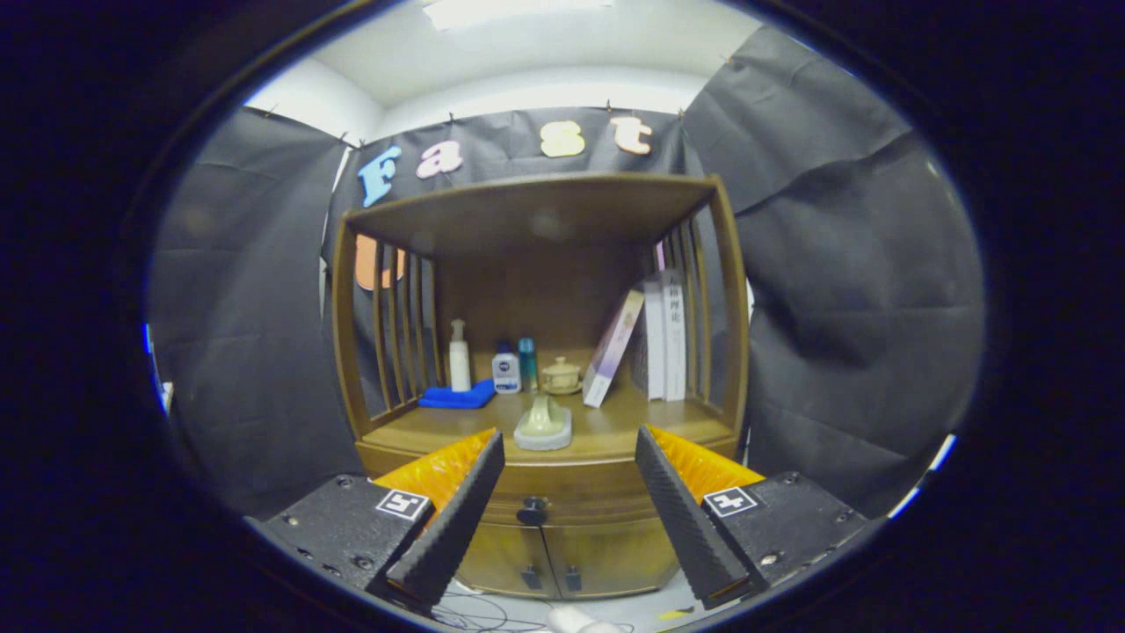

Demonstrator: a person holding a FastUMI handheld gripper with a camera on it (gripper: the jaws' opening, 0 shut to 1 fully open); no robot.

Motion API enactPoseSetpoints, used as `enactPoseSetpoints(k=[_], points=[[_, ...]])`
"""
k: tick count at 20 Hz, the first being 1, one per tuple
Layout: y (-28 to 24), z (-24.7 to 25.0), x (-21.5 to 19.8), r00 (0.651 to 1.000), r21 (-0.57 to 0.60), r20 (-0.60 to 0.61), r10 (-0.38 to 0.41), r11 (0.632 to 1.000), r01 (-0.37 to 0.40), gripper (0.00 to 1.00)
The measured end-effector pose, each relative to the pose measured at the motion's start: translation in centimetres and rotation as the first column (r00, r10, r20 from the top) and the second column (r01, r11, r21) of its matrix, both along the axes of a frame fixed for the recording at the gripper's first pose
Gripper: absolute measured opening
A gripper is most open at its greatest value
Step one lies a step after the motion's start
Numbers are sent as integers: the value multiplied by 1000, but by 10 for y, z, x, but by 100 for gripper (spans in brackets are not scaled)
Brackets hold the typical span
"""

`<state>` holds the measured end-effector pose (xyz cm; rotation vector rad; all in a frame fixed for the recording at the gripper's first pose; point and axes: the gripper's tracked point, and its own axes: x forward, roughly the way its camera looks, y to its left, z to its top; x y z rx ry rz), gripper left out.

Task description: Pull open the drawer, take out the items inside it, and place them on the countertop above the cabinet.

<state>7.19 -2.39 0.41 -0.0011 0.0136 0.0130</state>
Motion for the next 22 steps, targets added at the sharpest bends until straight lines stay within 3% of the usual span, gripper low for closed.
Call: enactPoseSetpoints(k=[9,22], points=[[-5,35,-88,996,-20,87,32,999,-31,98],[3,36,-100,994,-42,85,61,997,-58,99]])
